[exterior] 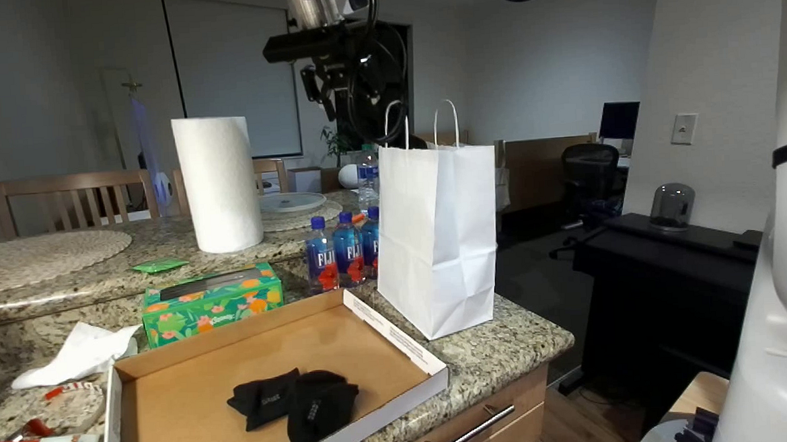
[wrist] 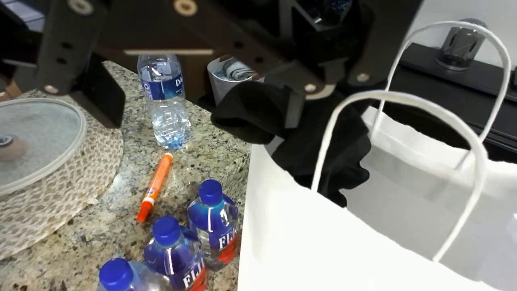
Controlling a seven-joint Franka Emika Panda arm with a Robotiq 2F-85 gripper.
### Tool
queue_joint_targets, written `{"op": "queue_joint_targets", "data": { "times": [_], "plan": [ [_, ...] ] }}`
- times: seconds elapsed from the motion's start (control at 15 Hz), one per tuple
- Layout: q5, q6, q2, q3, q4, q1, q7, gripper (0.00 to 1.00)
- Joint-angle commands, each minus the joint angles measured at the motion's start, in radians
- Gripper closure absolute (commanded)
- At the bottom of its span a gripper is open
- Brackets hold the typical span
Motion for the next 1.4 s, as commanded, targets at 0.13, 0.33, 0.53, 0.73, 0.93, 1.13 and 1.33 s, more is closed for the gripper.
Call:
{"op": "queue_joint_targets", "data": {
  "times": [0.13,0.33,0.53,0.73,0.93,1.13,1.33],
  "plan": [
    [0.018,-0.009,-0.017,-0.004,-0.047,-0.008,-0.062,0.0],
    [0.022,0.002,-0.041,-0.01,-0.08,-0.014,-0.062,0.0],
    [0.03,0.009,-0.06,-0.02,-0.103,-0.025,-0.057,0.0],
    [0.034,0.015,-0.08,-0.027,-0.121,-0.036,-0.049,0.0],
    [0.04,0.016,-0.099,-0.034,-0.132,-0.047,-0.042,0.0],
    [0.048,0.013,-0.112,-0.038,-0.144,-0.062,-0.045,0.0],
    [0.062,0.01,-0.116,-0.044,-0.16,-0.077,-0.055,0.0]
  ]
}}
